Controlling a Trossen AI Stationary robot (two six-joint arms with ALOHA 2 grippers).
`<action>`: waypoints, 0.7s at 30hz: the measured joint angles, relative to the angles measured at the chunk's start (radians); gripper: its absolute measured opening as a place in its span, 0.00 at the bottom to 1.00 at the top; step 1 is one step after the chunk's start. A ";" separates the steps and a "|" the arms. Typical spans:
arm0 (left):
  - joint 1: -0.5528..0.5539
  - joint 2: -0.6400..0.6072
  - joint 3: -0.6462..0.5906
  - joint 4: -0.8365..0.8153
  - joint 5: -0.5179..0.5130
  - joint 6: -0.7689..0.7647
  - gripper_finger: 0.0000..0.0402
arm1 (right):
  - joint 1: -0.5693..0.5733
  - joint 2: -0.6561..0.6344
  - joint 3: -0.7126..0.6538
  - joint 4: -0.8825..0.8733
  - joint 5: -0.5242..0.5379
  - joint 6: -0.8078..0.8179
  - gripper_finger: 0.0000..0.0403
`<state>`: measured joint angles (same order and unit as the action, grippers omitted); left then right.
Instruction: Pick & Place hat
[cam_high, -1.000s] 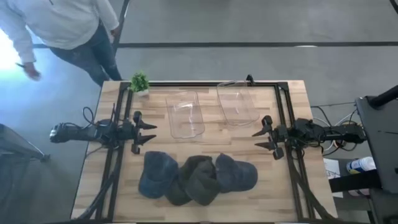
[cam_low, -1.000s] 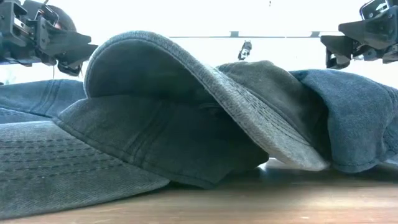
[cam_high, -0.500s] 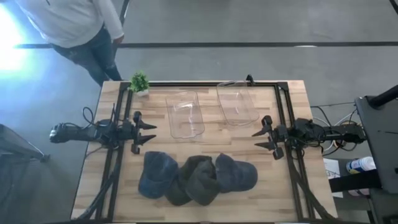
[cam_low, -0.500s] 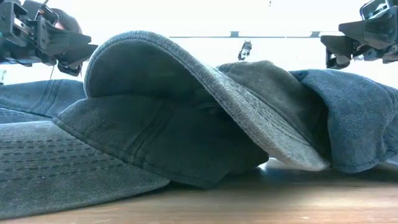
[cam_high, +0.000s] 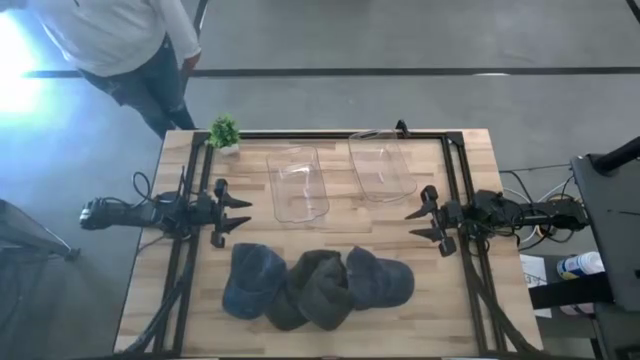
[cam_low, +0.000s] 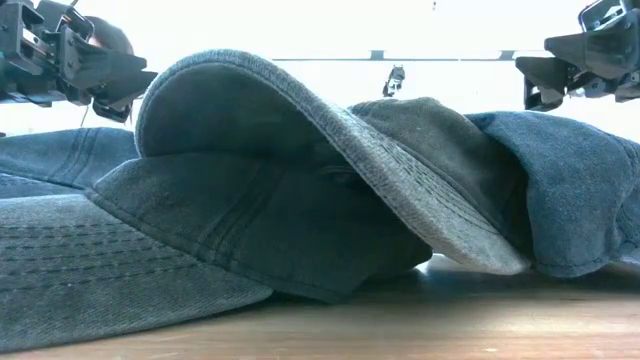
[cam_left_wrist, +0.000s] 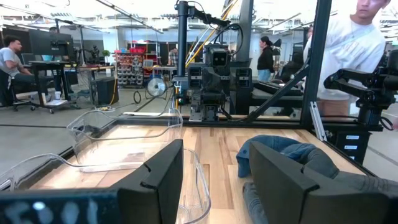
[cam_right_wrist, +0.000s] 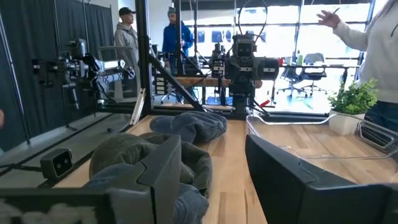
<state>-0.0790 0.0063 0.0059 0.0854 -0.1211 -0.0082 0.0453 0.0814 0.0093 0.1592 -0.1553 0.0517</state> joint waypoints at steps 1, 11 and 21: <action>0.000 0.000 0.000 0.000 0.000 0.000 0.44 | 0.000 0.000 0.000 0.012 0.000 0.010 0.44; 0.000 0.000 0.000 0.000 0.000 0.000 0.44 | 0.000 0.000 0.000 0.322 0.001 0.504 0.44; 0.000 0.000 0.000 0.000 0.000 0.000 0.44 | 0.009 0.050 0.000 0.559 0.129 0.720 0.44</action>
<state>-0.0792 0.0063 0.0059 0.0853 -0.1211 -0.0080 0.0548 0.1312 0.0090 0.7180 -0.0264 0.7718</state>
